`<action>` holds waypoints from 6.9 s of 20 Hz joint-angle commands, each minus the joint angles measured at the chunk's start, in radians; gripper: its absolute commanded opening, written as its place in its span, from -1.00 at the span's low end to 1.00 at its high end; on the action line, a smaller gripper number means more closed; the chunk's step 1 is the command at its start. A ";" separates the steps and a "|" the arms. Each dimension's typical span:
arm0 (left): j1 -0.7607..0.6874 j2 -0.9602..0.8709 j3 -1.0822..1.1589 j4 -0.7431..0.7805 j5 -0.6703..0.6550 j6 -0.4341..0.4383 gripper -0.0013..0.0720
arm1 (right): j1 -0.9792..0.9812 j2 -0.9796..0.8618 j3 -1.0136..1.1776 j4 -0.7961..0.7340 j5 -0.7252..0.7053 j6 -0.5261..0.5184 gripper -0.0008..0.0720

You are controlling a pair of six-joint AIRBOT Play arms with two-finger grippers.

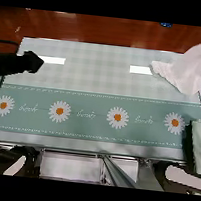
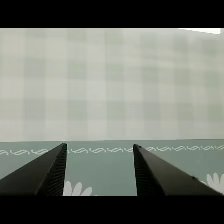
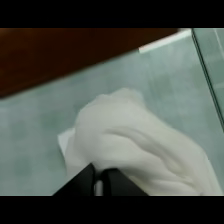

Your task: Fold the shirts.

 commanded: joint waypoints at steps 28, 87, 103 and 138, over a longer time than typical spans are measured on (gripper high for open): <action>0.010 0.237 -0.157 -0.084 -0.005 0.092 0.42 | 0.771 0.478 -0.233 0.269 0.192 -0.026 -0.90; -0.040 -0.333 -0.502 -0.683 0.029 0.608 -0.90 | 0.260 -0.018 -0.903 0.486 0.000 -0.048 0.14; 0.160 -0.313 -0.233 -0.683 -0.108 0.601 -0.89 | 0.368 -0.066 -0.386 0.432 0.174 -0.126 -0.90; 0.400 -0.066 -0.482 -0.691 -0.199 0.554 -0.89 | 0.188 0.846 -0.734 0.070 0.325 0.058 -0.90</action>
